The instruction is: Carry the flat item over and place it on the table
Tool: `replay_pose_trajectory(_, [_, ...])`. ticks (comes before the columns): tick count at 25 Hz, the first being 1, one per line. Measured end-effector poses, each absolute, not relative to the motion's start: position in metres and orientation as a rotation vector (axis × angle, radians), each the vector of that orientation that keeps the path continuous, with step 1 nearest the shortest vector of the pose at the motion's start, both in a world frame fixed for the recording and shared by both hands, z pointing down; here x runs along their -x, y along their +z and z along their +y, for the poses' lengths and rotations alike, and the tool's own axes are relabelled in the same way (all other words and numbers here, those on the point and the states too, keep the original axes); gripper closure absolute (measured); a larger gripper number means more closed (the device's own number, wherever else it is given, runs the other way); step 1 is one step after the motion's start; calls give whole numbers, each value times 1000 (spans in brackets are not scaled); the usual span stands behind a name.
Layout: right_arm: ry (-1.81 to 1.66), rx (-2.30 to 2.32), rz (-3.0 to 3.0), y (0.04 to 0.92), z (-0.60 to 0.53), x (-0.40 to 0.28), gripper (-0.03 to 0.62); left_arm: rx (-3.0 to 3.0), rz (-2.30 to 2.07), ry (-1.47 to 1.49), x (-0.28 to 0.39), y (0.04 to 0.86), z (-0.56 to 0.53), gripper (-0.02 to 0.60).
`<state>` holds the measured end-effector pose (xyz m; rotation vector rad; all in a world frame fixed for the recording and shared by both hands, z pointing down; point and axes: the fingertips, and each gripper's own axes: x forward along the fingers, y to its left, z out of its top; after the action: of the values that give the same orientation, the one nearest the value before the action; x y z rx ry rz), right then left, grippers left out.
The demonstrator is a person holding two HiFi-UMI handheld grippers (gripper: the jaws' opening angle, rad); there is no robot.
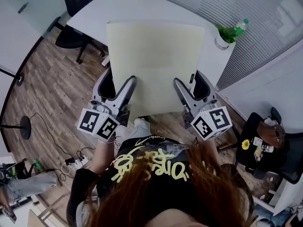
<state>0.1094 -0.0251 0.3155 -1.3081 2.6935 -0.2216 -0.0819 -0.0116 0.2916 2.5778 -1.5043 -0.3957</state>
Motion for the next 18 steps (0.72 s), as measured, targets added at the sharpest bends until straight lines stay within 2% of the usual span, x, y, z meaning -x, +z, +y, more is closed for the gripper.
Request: replay_pose_trajectory(18, [-251,1387,2664,310,-170,-67,283,-2595,-1438,-374,124,285,-165,238])
